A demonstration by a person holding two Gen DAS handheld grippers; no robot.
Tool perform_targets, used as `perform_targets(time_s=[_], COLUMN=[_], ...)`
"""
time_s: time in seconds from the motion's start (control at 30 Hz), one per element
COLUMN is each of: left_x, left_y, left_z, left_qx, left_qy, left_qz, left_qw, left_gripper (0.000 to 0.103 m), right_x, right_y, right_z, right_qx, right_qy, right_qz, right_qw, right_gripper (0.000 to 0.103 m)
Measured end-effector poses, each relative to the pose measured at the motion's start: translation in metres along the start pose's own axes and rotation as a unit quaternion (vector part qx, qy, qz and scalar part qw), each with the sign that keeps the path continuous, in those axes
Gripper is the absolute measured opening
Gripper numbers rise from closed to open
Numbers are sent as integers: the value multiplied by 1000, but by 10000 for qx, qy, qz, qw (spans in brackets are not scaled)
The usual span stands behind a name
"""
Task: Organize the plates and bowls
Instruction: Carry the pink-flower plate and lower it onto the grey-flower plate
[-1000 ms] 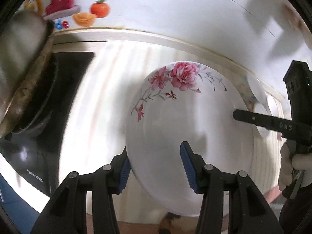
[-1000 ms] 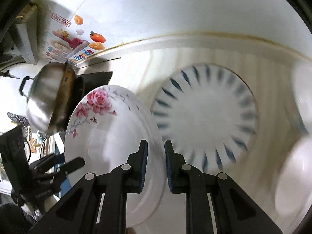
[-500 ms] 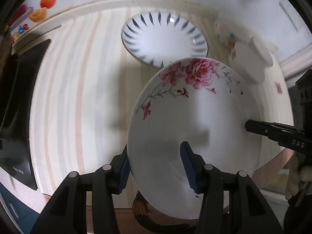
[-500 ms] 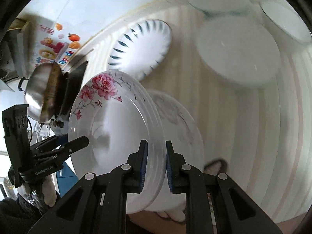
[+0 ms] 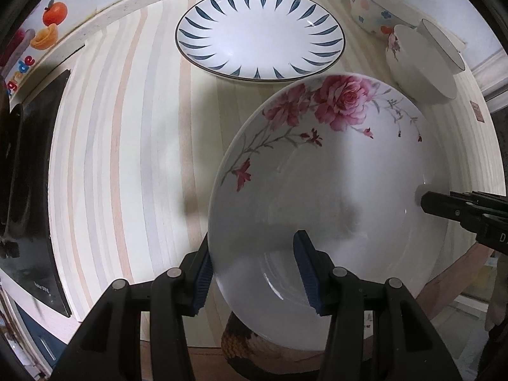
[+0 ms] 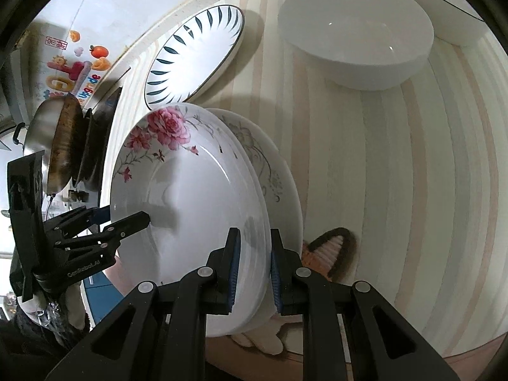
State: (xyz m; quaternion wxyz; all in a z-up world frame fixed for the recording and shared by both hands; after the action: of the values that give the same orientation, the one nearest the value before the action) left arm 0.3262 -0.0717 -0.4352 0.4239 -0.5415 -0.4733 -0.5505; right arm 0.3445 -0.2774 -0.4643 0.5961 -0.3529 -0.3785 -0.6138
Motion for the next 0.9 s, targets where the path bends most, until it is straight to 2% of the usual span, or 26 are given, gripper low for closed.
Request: perform_targets(time_s=[0.6, 0.9], left_x=[-6, -5], left_y=[-10, -6], left_z=[-24, -9], left_qx=[-37, 12], left_qy=[152, 102], left_qz=[7, 48], left_qw=[9999, 9999], left_gripper=[46, 46], right_x=[5, 20], right_y=[3, 5], right_z=[0, -4], right_qx=[80, -106], right_qy=[-379, -411], right_qz=[203, 233], right_qw=[9990, 9988], right_gripper=[19, 20])
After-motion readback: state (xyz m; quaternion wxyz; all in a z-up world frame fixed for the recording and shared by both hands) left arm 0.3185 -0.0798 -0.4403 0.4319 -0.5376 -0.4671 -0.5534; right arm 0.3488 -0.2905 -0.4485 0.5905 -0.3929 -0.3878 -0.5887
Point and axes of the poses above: each gripper's, at about its wrist camera, not at the fingertips, and x roughly against the way its jaws point, z to its left, y to its top, the point moved 7 cm from there along -x, roughly the way its jaws point, and after that the axes turned 2 degrees about z, right-handed, at the moved point
